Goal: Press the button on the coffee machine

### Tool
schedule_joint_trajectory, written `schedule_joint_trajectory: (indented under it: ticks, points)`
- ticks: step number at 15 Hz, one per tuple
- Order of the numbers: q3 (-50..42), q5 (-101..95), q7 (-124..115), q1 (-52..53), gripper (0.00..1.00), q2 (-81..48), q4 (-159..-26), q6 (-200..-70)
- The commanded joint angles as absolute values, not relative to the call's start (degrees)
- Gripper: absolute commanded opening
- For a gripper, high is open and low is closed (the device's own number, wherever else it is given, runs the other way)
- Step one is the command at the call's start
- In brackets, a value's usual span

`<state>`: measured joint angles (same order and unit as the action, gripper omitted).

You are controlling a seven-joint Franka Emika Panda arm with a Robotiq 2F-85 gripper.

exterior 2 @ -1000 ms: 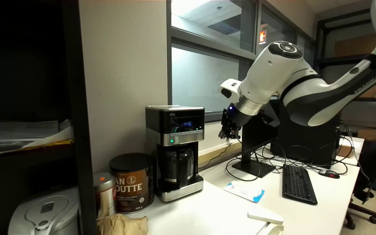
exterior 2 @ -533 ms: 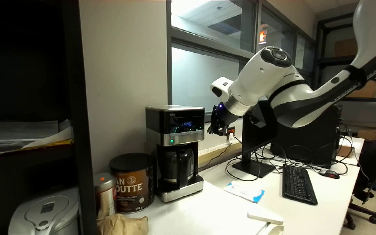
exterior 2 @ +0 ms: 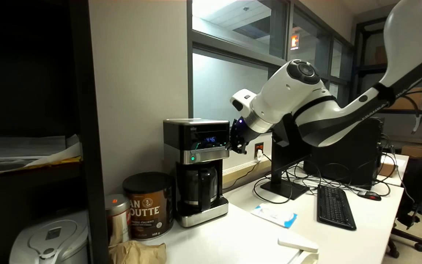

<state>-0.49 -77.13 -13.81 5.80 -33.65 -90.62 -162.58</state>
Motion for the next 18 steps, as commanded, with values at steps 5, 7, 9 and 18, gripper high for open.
schedule_joint_trajectory:
  ticks: [5, 7, 9, 18]
  points:
    - [-1.3, -79.0, -16.5, 5.8, 0.0, -38.1, -84.3, -164.3]
    - [-1.4, -78.8, -16.4, 5.6, 0.0, -38.8, -83.4, -164.1]
    - [-1.4, -78.5, -16.2, 5.5, 0.0, -39.4, -82.6, -164.0]
    - [-1.3, -78.1, -15.8, 5.3, 0.0, -40.8, -81.4, -163.8]
